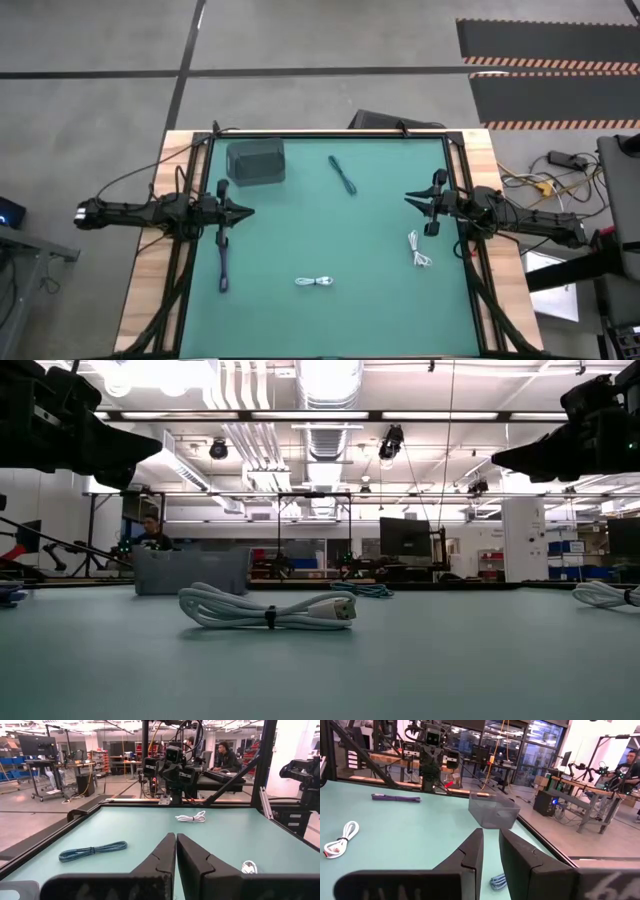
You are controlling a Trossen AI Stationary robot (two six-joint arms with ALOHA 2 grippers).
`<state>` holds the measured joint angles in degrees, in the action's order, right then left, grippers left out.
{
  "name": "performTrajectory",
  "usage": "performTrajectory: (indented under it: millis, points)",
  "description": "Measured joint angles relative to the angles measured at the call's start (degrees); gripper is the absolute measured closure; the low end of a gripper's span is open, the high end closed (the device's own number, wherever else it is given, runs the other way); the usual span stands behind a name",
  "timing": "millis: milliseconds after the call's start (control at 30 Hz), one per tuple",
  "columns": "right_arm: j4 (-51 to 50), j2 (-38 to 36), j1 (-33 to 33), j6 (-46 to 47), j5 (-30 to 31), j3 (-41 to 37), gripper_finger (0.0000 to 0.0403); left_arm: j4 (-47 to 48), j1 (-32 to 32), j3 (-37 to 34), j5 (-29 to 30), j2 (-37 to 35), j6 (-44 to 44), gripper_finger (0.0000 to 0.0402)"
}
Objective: Pick and place USB-C Cables
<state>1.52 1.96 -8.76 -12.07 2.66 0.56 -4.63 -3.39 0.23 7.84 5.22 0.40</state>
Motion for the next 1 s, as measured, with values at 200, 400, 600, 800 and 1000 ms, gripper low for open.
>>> performTrajectory:
  millis: [200, 400, 600, 800, 1000]
  points:
    - [0.0, 0.0, -0.01, -1.93, 0.0, 0.01, 0.0351, -0.01, 0.0, 0.02, 0.01, 0.0, 0.0, 0.0401]
    - [0.0, 0.01, 0.0, 0.7, -0.02, 0.0, 0.0351, 0.01, -0.01, 0.02, 0.01, 0.01, 0.0, 0.0401]
    - [0.02, 0.02, 0.0, 18.9, 0.0, 0.02, 0.0351, -4.06, 0.01, 0.01, 0.07, 0.01, 1.46, 0.0401]
    - [0.92, 0.0, 0.0, 24.15, 0.46, 0.0, 0.0351, -13.72, 0.0, 0.0, 0.04, -0.01, 1.4, 0.0401]
    - [5.15, 0.0, 0.0, 27.33, 0.44, 0.02, 0.0351, -20.2, 0.01, 0.0, 0.02, -0.01, 1.4, 0.0401]
